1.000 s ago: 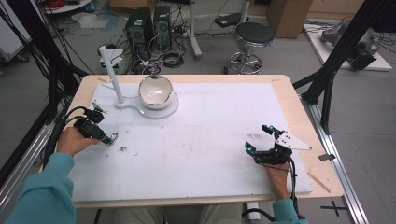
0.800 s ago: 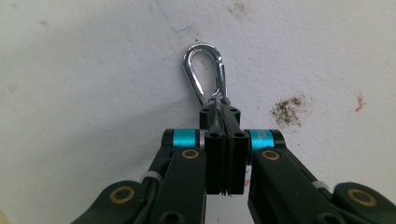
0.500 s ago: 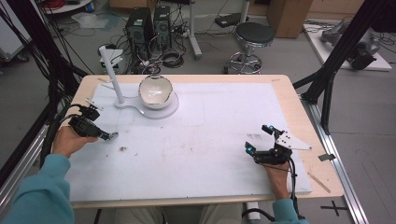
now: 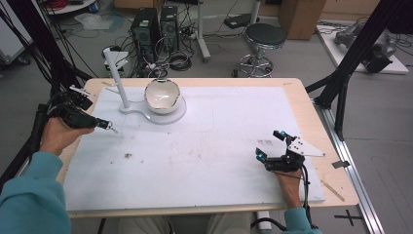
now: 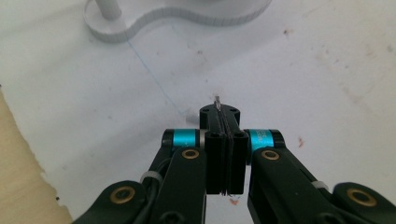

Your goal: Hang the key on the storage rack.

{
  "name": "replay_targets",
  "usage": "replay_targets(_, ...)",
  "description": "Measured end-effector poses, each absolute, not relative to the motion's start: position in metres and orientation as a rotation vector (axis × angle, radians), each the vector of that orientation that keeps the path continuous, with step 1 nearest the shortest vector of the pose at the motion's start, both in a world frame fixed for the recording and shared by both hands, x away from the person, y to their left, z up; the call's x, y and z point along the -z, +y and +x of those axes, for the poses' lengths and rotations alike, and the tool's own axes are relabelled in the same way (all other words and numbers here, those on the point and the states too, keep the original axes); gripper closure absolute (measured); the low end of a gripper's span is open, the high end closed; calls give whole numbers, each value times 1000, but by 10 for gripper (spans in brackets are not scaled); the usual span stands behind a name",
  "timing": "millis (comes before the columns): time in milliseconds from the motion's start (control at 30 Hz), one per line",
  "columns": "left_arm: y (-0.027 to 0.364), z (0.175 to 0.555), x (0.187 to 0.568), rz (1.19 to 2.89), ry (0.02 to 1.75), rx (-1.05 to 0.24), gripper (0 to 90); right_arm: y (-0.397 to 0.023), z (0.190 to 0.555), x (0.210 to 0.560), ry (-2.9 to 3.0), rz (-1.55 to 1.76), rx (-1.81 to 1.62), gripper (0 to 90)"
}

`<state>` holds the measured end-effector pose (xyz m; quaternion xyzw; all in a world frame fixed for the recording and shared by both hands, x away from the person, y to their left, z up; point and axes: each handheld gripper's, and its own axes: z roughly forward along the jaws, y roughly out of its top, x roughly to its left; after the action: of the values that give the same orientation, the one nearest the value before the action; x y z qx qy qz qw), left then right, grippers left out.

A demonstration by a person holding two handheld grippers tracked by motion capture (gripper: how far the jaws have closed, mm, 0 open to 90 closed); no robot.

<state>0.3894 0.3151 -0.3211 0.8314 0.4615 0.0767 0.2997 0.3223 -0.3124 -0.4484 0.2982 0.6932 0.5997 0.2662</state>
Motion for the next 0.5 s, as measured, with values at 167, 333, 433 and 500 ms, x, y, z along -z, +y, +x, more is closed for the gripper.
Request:
replay_targets(167, 315, 393, 297, 2177, 1158, -231, 889, -312, 322, 448, 1870, 805, -1619, 6)
replay_targets(333, 315, 400, 277, 2178, 1115, -273, 889, -312, 322, 448, 1869, 809, -1619, 6)
replay_targets(433, 315, 406, 268, 2172, 1088, -289, 889, -312, 322, 448, 1869, 806, -1618, 6)
replay_targets(500, 315, 411, 262, 2172, 1063, -299, 889, -312, 322, 448, 1869, 806, -1617, 6)
